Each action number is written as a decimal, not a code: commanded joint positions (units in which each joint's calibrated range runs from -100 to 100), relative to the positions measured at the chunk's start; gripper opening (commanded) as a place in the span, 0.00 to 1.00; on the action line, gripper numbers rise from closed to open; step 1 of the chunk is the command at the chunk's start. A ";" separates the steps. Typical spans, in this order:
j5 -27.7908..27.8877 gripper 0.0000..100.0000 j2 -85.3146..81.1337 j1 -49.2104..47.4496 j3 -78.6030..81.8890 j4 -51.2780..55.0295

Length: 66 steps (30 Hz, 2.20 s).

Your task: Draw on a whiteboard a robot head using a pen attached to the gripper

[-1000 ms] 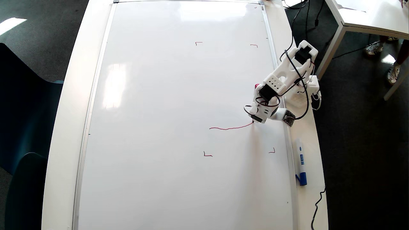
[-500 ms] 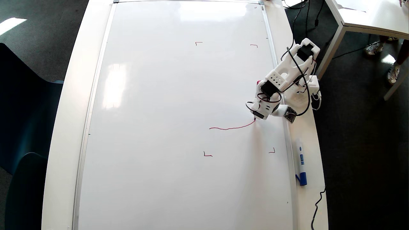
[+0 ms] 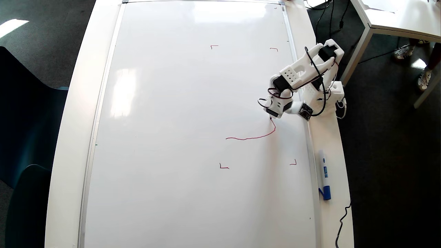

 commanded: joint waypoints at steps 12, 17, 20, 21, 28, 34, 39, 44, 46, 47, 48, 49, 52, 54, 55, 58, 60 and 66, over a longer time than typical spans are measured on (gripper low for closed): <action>5.69 0.01 -0.40 9.66 -0.29 2.57; 8.10 0.01 -0.90 13.78 -0.38 2.57; 10.08 0.01 -2.58 16.73 -0.38 2.57; 10.46 0.01 -2.83 17.39 -0.38 2.57; 14.05 0.01 -3.00 23.95 -0.38 2.57; 16.89 0.01 -3.00 29.55 -0.38 2.57; 19.15 0.01 -3.00 33.75 -1.29 2.57; 21.02 0.01 -2.32 37.21 -3.65 2.57; 21.83 0.01 -2.32 38.46 -3.65 2.57; 22.58 0.01 -2.32 39.64 -3.74 2.22; 22.90 0.01 -2.32 40.23 -4.01 2.04; 23.28 0.01 -2.32 40.82 -4.19 1.87; 24.62 0.01 -2.24 42.81 -4.55 1.70; 25.04 0.01 -2.16 43.17 -4.19 1.61; 25.15 0.01 -2.16 43.17 -3.83 1.44; 25.21 0.01 -1.65 43.25 -2.01 -2.21; 25.21 0.01 -0.82 43.84 -2.01 -3.26; 25.26 0.01 0.61 45.46 -2.83 -3.86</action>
